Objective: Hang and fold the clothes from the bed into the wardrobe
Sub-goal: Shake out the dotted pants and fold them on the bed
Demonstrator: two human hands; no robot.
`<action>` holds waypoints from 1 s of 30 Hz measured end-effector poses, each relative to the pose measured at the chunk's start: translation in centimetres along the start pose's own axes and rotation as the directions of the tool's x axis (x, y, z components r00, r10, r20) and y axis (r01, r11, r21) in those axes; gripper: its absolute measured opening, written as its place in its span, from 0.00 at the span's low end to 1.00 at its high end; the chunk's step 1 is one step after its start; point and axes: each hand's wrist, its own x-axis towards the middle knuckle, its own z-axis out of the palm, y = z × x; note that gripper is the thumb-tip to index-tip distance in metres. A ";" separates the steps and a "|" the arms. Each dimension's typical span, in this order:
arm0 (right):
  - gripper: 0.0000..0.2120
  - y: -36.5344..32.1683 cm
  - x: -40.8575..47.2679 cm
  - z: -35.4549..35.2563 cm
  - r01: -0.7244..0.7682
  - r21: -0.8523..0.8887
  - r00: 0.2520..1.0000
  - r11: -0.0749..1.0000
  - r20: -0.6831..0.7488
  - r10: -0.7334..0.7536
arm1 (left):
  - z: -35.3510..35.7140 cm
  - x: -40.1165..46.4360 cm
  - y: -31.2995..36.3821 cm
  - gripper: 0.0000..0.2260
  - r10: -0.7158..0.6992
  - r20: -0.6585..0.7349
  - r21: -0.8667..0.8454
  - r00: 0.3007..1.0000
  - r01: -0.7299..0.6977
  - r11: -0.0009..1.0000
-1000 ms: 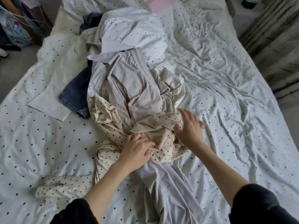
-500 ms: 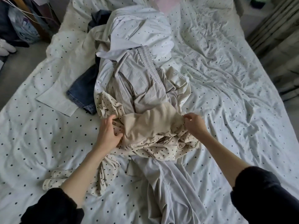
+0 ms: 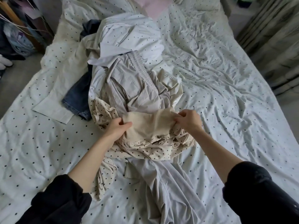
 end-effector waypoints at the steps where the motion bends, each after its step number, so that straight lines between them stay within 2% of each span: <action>1: 0.06 0.4 -0.4 -1.2 -0.025 0.080 0.999 0.996 -0.031 0.028 | -0.1 -0.5 1.0 0.08 0.039 0.026 -0.011 0.999 -0.039 0.999; 4: 0.08 2.2 -1.5 -5.9 -0.059 0.417 0.983 0.907 -0.132 0.124 | 0.2 -2.5 5.8 0.09 0.195 0.118 0.008 0.974 -0.198 0.980; 6: 0.07 2.7 -2.1 -8.7 -0.056 0.561 0.974 0.826 -0.149 0.168 | 0.6 -3.9 9.1 0.09 0.290 0.166 0.033 0.942 -0.299 0.954; 8: 0.05 3.8 -3.2 -13.0 -0.022 0.680 0.971 0.733 -0.161 0.178 | 2.2 -5.9 13.1 0.11 0.369 0.221 0.071 0.903 -0.392 0.917; 11: 0.11 6.4 -5.5 -19.7 0.057 0.763 0.968 0.644 -0.201 0.152 | 5.3 -10.0 18.8 0.08 0.458 0.298 0.166 0.838 -0.518 0.839; 13: 0.12 7.8 -6.6 -23.0 0.096 0.764 0.970 0.638 -0.215 0.113 | 6.9 -12.1 21.6 0.05 0.490 0.330 0.243 0.807 -0.575 0.782; 15: 0.12 10.3 -9.2 -27.7 0.158 0.781 0.950 0.604 -0.286 0.122 | 9.8 -15.9 24.8 0.08 0.545 0.347 0.291 0.764 -0.640 0.711; 19: 0.11 14.6 -14.5 -36.3 0.290 0.821 0.900 0.492 -0.408 0.151 | 15.5 -23.1 30.4 0.05 0.701 0.270 0.281 0.661 -0.750 0.599; 21: 0.11 16.4 -16.8 -40.0 0.334 0.810 0.884 0.482 -0.446 0.138 | 18.3 -25.9 32.7 0.07 0.757 0.228 0.268 0.612 -0.787 0.556; 25: 0.11 21.4 -21.9 -48.9 0.451 0.769 0.797 0.453 -0.575 0.183 | 25.6 -32.8 38.5 0.07 0.843 0.183 0.128 0.506 -0.862 0.490; 30: 0.11 26.3 -27.0 -59.5 0.582 0.709 0.650 0.398 -0.700 0.296 | 33.4 -40.9 45.6 0.07 0.923 0.193 -0.017 0.334 -0.939 0.344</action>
